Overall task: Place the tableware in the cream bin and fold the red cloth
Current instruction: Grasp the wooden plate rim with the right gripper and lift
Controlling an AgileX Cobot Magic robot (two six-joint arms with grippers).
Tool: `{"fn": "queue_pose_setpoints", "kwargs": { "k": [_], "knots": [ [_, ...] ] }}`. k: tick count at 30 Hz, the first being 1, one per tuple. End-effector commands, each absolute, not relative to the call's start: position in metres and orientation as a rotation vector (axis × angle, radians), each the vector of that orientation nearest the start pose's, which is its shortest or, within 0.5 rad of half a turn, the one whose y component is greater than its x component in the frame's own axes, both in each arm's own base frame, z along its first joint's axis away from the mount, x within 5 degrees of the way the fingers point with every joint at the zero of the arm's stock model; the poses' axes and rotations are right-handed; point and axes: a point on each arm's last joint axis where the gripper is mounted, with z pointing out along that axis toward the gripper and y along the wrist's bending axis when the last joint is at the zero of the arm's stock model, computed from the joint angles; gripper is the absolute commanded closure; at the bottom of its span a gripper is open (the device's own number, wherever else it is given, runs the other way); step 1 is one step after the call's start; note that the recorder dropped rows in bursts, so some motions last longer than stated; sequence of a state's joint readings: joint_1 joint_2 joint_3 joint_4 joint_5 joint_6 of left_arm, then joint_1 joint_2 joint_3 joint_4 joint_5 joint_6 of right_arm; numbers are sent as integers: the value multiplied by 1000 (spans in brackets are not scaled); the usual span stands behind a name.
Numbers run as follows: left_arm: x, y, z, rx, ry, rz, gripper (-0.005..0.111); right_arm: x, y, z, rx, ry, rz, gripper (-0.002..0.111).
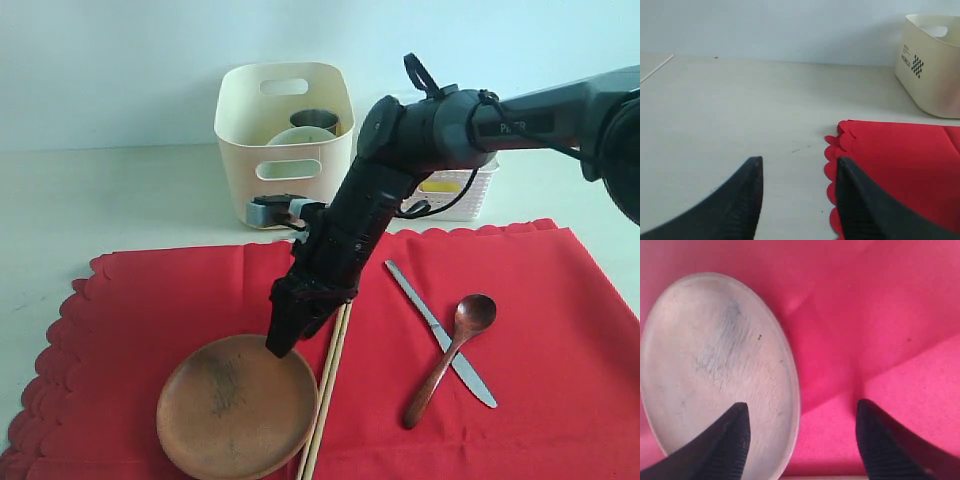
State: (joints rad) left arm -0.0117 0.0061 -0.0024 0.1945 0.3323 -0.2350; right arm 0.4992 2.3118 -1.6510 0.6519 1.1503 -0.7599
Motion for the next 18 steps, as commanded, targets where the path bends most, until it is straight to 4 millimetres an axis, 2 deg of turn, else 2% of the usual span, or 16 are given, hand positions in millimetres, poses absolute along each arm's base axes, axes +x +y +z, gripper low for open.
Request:
{"fn": "queue_pose_setpoints", "kwargs": {
  "k": [1, 7, 11, 16, 18],
  "knots": [
    [54, 5, 184, -85, 1802, 11, 61, 356, 254, 102, -1389, 2787, 970, 49],
    [54, 5, 184, -85, 1802, 11, 61, 352, 255, 103, -1392, 2806, 1046, 49],
    [54, 5, 184, -85, 1802, 11, 61, 352, 255, 104, -1395, 2802, 1046, 56],
    [54, 5, 184, -85, 1802, 11, 61, 352, 250, 102, -1448, 2814, 966, 57],
    [54, 5, 184, -85, 1802, 11, 61, 352, 249, 100, -1460, 2826, 939, 63]
  ]
}}
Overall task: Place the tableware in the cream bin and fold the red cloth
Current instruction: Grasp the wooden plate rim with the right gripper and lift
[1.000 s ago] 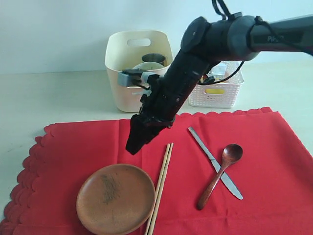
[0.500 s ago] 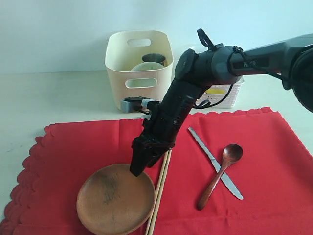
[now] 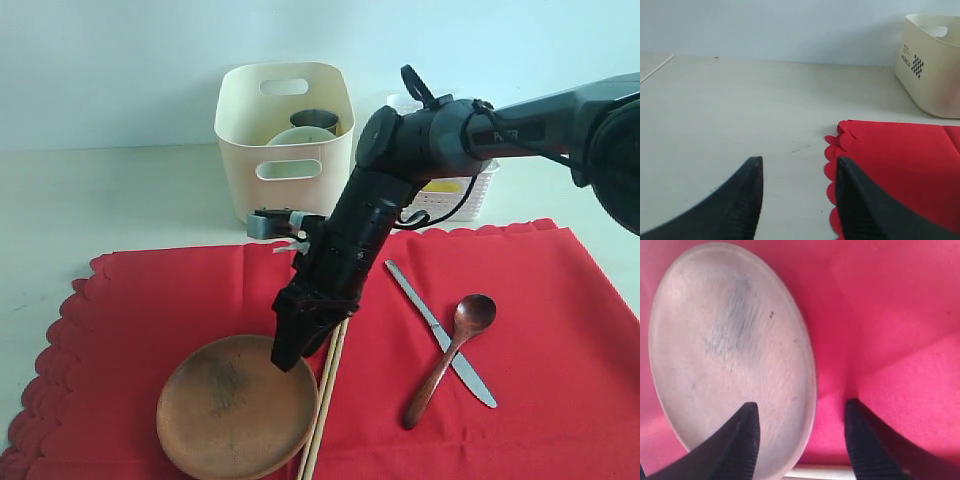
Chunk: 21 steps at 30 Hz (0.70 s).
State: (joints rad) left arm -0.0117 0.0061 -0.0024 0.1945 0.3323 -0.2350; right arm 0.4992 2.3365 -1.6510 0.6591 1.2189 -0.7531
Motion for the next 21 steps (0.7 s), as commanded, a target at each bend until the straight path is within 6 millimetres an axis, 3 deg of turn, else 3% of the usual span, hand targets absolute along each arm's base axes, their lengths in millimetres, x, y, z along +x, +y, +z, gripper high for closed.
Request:
{"fn": "queue_pose_setpoints", "kwargs": {
  "k": [1, 3, 5, 12, 21],
  "knots": [
    [54, 5, 184, -85, 1802, 11, 61, 352, 248, 99, -1463, 2827, 934, 74],
    [54, 5, 184, -85, 1802, 11, 61, 352, 248, 99, -1439, 2846, 932, 95],
    [54, 5, 184, -85, 1802, 11, 61, 352, 248, 99, -1435, 2849, 932, 108],
    [54, 5, 184, -85, 1802, 11, 61, 353, 248, 112, -1417, 2838, 913, 108],
    [54, 5, 184, -85, 1802, 11, 61, 358, 248, 159, -1361, 2727, 848, 108]
  ]
}}
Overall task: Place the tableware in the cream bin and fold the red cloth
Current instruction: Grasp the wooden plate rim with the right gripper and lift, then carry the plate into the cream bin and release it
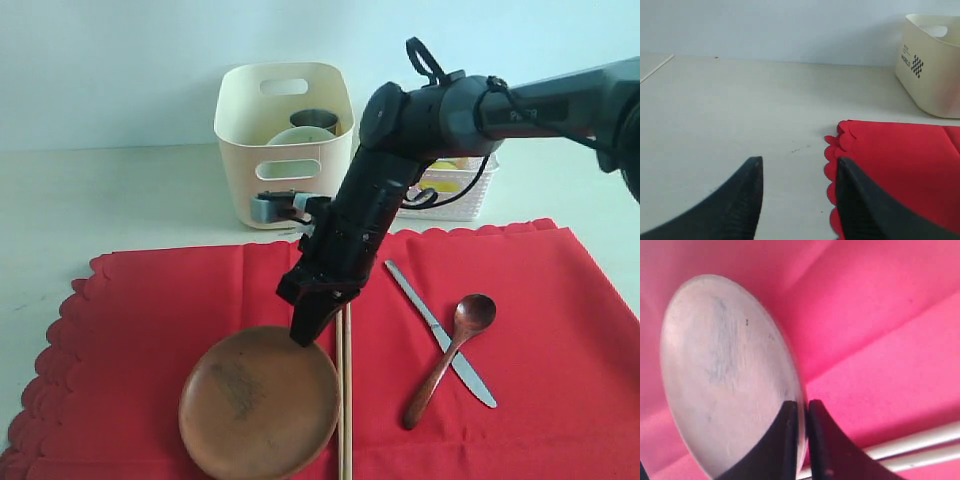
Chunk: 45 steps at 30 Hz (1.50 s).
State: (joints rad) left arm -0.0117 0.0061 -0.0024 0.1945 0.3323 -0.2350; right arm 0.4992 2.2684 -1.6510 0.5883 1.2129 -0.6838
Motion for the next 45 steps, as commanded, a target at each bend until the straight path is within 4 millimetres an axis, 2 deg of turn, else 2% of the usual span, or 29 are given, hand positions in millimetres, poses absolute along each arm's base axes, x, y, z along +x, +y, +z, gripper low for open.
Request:
{"fn": "queue_pose_setpoints", "kwargs": {
  "k": [1, 9, 14, 17, 27, 35, 42, 45],
  "knots": [
    [54, 5, 184, -85, 1802, 11, 61, 359, 247, 165, -1347, 2715, 842, 108],
    [54, 5, 184, -85, 1802, 11, 61, 371, 224, 205, -1145, 2654, 930, 108],
    [54, 5, 184, -85, 1802, 11, 61, 378, 213, 208, -1087, 2653, 939, 108],
    [54, 5, 184, -85, 1802, 11, 61, 386, 209, 218, -1038, 2615, 958, 108],
    [54, 5, 184, -85, 1802, 11, 61, 420, 191, 288, -840, 2471, 944, 108],
    [54, 5, 184, -85, 1802, 11, 61, 441, 181, 308, -751, 2390, 982, 108],
    [54, 5, 184, -85, 1802, 11, 61, 480, 160, 317, -512, 2285, 1056, 108],
    [54, 5, 184, -85, 1802, 11, 61, 501, 148, 313, -383, 2230, 1070, 108]
  ]
}}
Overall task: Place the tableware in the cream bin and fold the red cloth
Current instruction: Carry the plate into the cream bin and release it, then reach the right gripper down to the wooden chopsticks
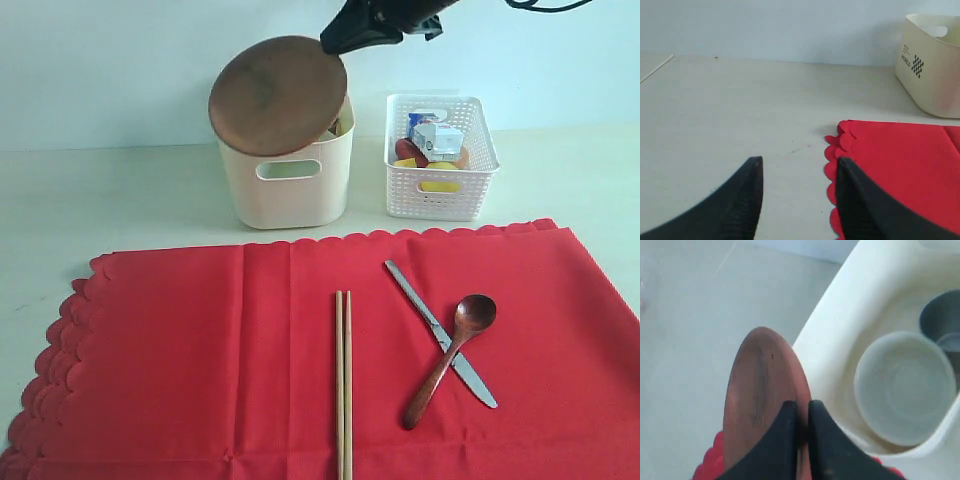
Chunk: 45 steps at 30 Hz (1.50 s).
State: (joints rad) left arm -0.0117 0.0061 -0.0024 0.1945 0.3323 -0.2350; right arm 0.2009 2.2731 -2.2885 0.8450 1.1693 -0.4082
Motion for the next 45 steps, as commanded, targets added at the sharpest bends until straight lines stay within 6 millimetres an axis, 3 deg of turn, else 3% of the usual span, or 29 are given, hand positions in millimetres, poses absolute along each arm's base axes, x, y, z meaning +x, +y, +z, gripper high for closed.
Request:
{"fn": "queue_pose_setpoints", "kwargs": {
  "k": [1, 5, 9, 12, 15, 21, 26, 36, 41, 45],
  "knots": [
    [54, 5, 184, -85, 1802, 11, 61, 508, 146, 311, -338, 2211, 1073, 108],
    [54, 5, 184, -85, 1802, 11, 61, 532, 137, 294, -218, 2140, 1057, 108],
    [54, 5, 184, -85, 1802, 11, 61, 554, 133, 257, -101, 2115, 1047, 108],
    [54, 5, 184, -85, 1802, 11, 61, 562, 135, 225, -57, 2147, 1074, 108],
    [54, 5, 184, -85, 1802, 11, 61, 564, 138, 205, -84, 2162, 1094, 108],
    [54, 5, 184, -85, 1802, 11, 61, 563, 143, 197, -159, 2160, 1084, 108],
    [54, 5, 184, -85, 1802, 11, 61, 558, 141, 214, -238, 2139, 1092, 108],
    [54, 5, 184, -85, 1802, 11, 61, 518, 122, 282, -568, 2291, 918, 108],
    [54, 5, 184, -85, 1802, 11, 61, 508, 112, 310, -478, 2378, 671, 108],
    [54, 5, 184, -85, 1802, 11, 61, 493, 115, 331, -485, 2398, 542, 108]
  ]
}}
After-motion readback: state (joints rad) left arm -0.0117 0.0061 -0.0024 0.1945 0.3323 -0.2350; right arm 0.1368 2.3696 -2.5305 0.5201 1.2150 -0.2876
